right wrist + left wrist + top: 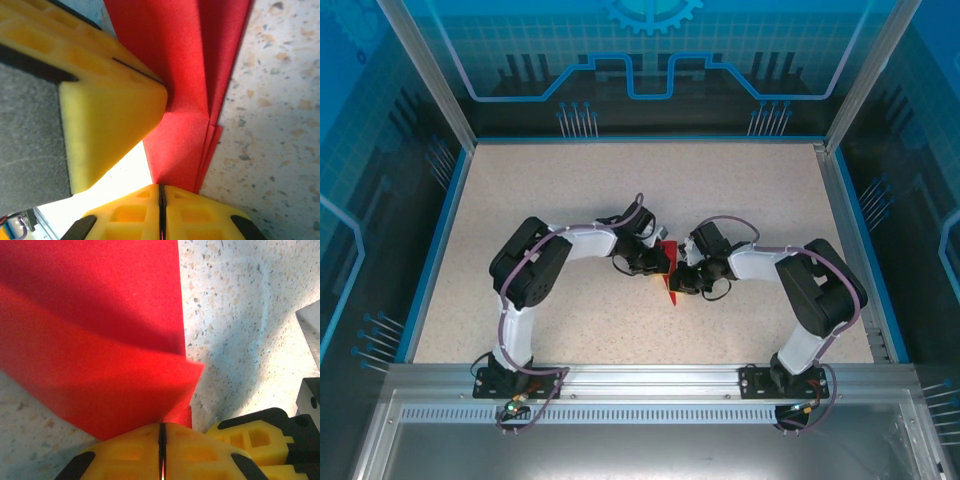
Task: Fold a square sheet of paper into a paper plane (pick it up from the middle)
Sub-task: Fold the wing for the fifth time at the center of the table.
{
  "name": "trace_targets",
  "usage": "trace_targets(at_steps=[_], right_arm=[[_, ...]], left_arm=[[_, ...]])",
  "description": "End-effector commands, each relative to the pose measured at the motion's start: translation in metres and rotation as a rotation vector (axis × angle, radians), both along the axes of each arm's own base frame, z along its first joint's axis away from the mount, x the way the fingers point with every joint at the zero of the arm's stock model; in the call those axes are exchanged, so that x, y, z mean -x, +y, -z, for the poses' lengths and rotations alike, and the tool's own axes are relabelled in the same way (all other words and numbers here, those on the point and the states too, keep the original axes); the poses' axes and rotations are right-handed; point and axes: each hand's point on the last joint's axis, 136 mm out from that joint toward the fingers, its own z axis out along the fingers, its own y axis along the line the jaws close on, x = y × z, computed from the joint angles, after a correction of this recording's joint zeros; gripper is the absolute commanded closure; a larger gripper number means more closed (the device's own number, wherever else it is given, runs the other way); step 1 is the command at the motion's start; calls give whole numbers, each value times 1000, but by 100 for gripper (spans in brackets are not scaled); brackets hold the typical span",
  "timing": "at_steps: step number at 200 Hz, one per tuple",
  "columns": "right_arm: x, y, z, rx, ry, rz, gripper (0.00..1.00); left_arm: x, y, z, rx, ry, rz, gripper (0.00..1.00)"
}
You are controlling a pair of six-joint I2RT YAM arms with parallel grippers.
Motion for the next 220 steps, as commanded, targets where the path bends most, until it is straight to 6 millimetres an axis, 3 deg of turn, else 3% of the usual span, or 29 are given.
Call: trace_targets(at_steps=[1,66,155,220], right_arm=[[51,-59,51,295,195,11,90],[56,-62,54,306,209,4,90],[57,-64,56,313,215,3,90],[54,-61,53,302,203,9,90]], left_arm=[[-24,20,17,-87,-44,-9,89],[-59,45,24,-115,-43,-41,89],[-112,88,25,-133,-31,-221,89],[-137,92,10,-151,-63,-259,89]])
